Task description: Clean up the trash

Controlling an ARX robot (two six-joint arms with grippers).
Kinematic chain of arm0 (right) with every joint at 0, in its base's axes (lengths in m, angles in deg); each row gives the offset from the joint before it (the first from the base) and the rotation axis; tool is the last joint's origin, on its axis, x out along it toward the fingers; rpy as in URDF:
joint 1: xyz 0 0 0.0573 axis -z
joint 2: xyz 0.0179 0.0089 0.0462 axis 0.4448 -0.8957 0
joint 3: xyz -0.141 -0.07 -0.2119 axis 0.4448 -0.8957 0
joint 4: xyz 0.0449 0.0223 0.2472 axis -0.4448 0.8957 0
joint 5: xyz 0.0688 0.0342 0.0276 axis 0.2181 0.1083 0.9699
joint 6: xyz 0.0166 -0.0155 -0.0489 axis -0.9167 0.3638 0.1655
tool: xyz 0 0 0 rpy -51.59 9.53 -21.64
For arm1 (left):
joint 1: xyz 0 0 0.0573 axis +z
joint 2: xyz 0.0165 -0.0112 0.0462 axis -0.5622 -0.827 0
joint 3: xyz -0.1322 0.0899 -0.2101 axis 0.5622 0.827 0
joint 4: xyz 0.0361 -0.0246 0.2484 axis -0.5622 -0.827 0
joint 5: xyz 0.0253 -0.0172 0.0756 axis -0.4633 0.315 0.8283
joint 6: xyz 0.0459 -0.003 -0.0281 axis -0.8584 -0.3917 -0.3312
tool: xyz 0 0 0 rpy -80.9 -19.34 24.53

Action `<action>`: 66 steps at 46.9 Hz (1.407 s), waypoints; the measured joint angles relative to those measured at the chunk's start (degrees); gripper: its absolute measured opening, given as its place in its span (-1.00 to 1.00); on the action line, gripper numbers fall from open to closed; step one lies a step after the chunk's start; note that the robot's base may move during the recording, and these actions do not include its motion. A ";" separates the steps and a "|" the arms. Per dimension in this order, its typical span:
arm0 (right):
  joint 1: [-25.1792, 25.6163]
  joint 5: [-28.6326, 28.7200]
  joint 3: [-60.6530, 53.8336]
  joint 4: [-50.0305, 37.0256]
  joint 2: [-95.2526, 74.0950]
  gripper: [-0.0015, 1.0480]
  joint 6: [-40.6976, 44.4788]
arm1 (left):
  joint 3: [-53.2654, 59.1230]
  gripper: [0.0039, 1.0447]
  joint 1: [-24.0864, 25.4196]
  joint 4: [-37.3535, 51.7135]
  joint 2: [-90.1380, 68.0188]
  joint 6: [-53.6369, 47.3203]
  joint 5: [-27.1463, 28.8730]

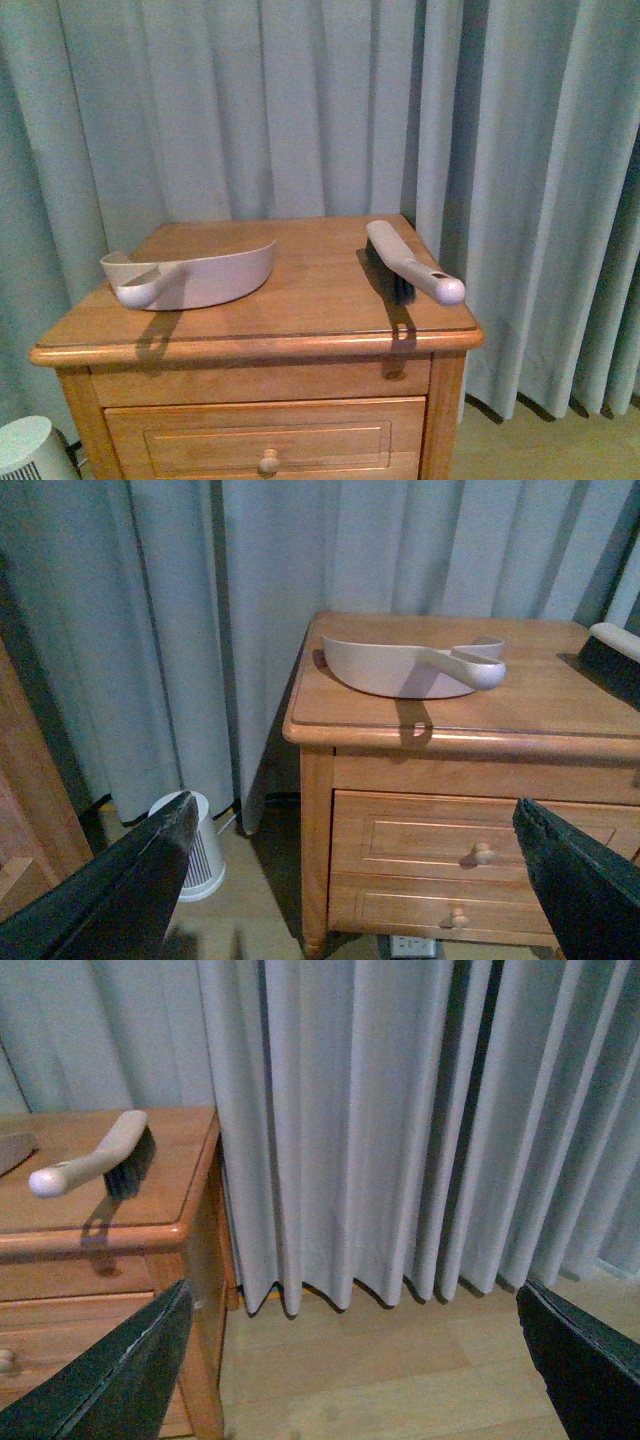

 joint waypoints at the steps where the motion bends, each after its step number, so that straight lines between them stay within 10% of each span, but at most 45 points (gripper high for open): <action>1: -0.02 0.00 0.00 0.00 0.00 0.86 -0.02 | 0.00 0.86 0.00 0.00 0.00 0.00 0.00; 8: -0.02 0.07 0.00 0.02 0.00 0.86 0.00 | -4.92 0.86 0.72 6.01 -15.98 0.83 -19.63; 15: 0.00 0.02 0.00 0.02 0.00 0.86 0.00 | -18.86 0.86 -10.40 15.23 -40.30 -1.70 -13.00; 33: 0.00 0.00 0.00 0.02 0.00 0.86 0.00 | -58.31 0.86 -26.97 -6.88 -83.21 0.57 -1.79; 66: 0.00 0.00 0.00 0.02 0.00 0.86 0.00 | -76.11 0.86 -16.20 -6.12 -105.77 -5.88 11.89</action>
